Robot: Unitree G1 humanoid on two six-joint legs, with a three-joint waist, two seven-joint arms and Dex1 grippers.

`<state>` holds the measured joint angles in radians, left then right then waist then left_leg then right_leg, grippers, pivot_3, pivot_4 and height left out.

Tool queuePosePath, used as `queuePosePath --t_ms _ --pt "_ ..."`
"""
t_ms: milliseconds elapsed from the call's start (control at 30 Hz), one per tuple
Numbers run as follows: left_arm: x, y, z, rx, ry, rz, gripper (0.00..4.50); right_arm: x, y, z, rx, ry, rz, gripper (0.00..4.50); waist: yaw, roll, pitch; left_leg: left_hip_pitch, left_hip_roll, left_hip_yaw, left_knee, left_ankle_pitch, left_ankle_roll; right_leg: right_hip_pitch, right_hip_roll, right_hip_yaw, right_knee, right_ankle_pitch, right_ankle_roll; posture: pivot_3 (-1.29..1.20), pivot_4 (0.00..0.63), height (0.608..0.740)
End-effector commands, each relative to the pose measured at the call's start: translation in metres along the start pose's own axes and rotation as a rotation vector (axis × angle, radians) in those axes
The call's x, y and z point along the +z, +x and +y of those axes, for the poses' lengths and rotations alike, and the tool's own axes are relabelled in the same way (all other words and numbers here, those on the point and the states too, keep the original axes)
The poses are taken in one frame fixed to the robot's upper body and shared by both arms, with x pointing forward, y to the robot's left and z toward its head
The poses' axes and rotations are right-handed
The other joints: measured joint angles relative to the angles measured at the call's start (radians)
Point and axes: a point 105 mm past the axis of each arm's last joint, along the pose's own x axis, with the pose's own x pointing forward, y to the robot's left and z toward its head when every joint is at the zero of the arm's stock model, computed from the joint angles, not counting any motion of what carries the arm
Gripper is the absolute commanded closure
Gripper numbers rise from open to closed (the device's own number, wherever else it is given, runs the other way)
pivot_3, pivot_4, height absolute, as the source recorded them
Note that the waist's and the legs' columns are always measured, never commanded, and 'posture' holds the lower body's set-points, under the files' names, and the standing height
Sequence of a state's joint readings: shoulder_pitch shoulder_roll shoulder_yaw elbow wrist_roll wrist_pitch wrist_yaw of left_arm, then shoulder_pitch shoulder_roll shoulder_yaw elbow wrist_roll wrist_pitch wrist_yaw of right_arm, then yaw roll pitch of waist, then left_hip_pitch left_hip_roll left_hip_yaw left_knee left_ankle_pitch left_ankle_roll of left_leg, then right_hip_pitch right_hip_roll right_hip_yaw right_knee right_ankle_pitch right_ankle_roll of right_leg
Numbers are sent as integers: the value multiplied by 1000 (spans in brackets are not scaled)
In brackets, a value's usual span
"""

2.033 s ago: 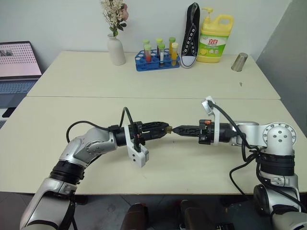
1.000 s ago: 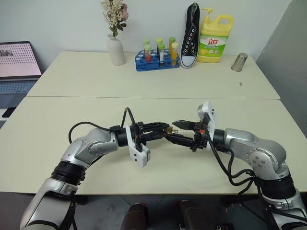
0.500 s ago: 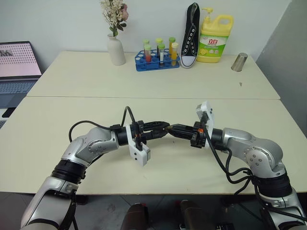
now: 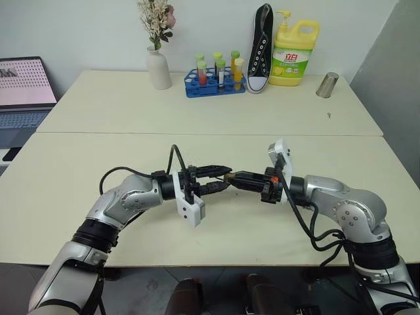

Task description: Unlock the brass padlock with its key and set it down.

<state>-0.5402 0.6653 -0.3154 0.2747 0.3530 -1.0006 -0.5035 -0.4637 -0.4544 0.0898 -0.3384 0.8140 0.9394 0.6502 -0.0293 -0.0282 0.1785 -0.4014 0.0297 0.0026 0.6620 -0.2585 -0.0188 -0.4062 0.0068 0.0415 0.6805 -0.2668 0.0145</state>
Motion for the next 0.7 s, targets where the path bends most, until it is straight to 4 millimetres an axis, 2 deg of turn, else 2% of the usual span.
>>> queuePosePath --t_ms 33,133,167,233,267,367,567,633,700 --pt "9 -6 8 36 -13 -41 1160 14 -2 2 14 -48 -35 4347 0 0 0 0 0 0 0 0 0 0 0 0 0 0 0 0 150 740" --pt "10 -7 8 39 -35 -53 180 14 -2 0 8 -51 -35 4347 0 0 0 0 0 0 0 0 0 0 0 0 0 0 0 0 150 740" --pt "12 -8 8 43 -53 -61 0 14 -3 -1 3 -56 -34 4347 0 0 0 0 0 0 0 0 0 0 0 0 0 0 0 0 150 740" --pt "14 -11 10 55 -81 -71 0 14 -4 -3 -6 -66 -31 4347 0 0 0 0 0 0 0 0 0 0 0 0 0 0 0 0 150 740" --pt "16 -13 12 63 -97 -79 145 14 -5 -4 -12 -76 -26 4347 0 0 0 0 0 0 0 0 0 0 0 0 0 0 0 0 150 740" --pt "11 -18 24 133 -176 -51 955 11 -6 -6 -24 -99 -12 4347 0 0 0 0 0 0 0 0 0 0 0 0 0 0 0 0 150 740" --pt "-1 -26 57 282 -364 -24 2971 12 -11 -8 -51 -159 -5 4347 -1 0 0 0 0 0 0 0 0 0 0 0 0 0 0 0 150 740" --pt "-9 -26 60 310 -437 1 3722 12 -13 -7 -48 -174 -3 4347 -1 0 0 0 0 0 0 0 0 0 1 -1 0 0 0 0 150 740" --pt "-18 -23 52 280 -554 39 4350 12 -13 -4 -40 -187 -5 4347 -1 0 0 0 0 0 0 0 0 0 2 -1 0 0 0 0 150 740"
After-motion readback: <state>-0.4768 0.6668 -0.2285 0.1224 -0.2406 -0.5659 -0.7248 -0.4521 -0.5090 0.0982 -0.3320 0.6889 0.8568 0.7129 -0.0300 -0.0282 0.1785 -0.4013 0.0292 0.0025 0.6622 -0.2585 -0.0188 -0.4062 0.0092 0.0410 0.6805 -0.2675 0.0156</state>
